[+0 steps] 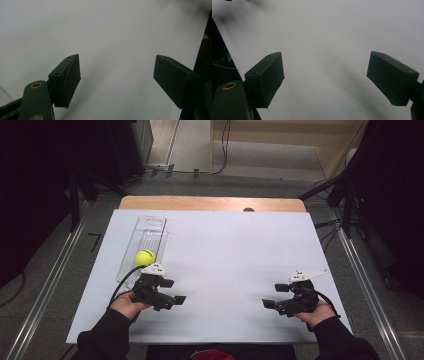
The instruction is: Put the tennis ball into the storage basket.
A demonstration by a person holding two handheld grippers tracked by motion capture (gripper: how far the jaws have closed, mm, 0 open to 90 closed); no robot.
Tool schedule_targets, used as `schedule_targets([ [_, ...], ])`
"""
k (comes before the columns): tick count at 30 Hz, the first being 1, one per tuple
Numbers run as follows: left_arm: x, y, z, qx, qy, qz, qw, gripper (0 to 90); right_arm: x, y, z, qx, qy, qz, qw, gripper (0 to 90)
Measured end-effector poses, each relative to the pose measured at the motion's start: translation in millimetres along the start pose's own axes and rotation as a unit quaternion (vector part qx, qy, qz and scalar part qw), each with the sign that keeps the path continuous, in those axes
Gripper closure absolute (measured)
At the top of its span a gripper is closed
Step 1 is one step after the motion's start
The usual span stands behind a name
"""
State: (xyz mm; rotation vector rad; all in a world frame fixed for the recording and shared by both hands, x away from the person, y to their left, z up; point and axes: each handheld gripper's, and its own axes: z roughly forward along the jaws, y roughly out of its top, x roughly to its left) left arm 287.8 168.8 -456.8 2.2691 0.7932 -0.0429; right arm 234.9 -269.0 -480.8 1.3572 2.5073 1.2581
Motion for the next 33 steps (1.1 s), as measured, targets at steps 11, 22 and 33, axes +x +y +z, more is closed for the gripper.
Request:
schedule_targets([
  [11, -2.0, -7.7, -6.5, 0.000, 0.000, 0.000, 1.0000, 22.4, -1.1, -0.3, -0.3, 0.001, -0.004, 0.002, 1.0000, 12.2],
  [22, -0.8, -13.0, -12.0, -0.005, 0.003, -0.005, 1.0000, 22.4, -1.4, -0.3, -0.4, 0.001, -0.006, 0.002, 1.0000, 12.2],
  [33, -0.3, -13.1, -12.6, -0.004, 0.005, -0.005, 1.0000, 22.4, -1.5, -0.3, -0.1, 0.002, -0.004, 0.001, 1.0000, 12.2],
])
